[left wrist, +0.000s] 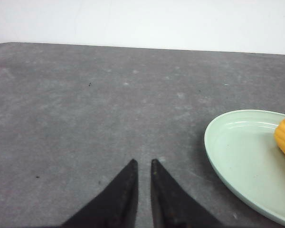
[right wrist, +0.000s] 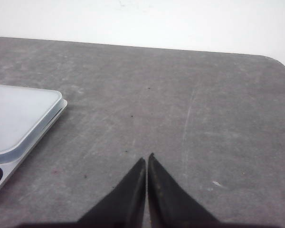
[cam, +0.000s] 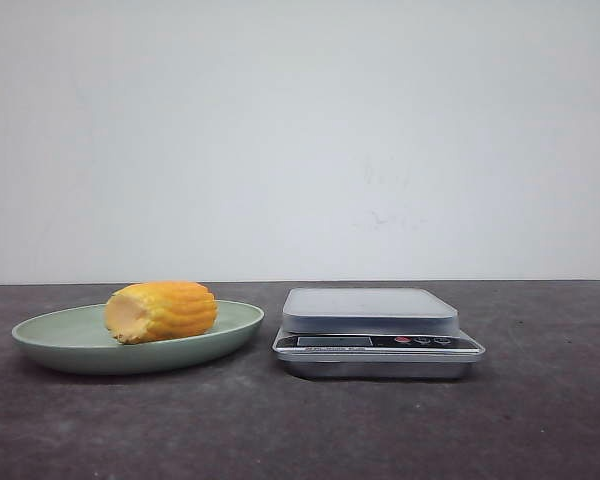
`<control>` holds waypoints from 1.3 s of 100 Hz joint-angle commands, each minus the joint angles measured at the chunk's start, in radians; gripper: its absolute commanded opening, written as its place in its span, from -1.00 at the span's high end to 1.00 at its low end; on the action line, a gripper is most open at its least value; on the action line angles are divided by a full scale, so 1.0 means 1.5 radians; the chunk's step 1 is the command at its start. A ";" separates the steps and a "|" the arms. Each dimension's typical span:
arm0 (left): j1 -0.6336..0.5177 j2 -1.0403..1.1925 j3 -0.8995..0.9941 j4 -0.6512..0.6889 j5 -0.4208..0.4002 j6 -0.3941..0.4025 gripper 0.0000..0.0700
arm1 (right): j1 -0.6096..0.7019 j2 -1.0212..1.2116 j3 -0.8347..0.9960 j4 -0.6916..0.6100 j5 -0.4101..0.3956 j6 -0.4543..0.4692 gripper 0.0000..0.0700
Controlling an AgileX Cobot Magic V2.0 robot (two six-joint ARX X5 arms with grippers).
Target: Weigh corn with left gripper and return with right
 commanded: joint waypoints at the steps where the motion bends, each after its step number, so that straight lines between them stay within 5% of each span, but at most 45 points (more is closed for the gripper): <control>1: -0.001 -0.001 -0.012 -0.003 0.004 0.002 0.97 | 0.000 -0.001 -0.001 0.007 0.000 0.007 1.00; 92: -0.001 -0.001 -0.012 -0.003 0.005 -0.005 0.97 | 0.000 -0.001 -0.002 0.010 -0.001 0.009 1.00; 99: -0.001 -0.001 -0.012 -0.002 0.013 -0.048 0.97 | 0.000 -0.001 -0.001 0.010 -0.001 0.011 1.00; 111: -0.001 -0.001 -0.011 -0.002 0.051 -0.205 0.97 | 0.000 -0.001 -0.001 0.017 -0.002 0.050 1.00; 130: -0.001 -0.001 0.007 -0.009 0.159 -0.393 0.97 | 0.000 -0.001 0.013 0.064 -0.057 0.213 1.00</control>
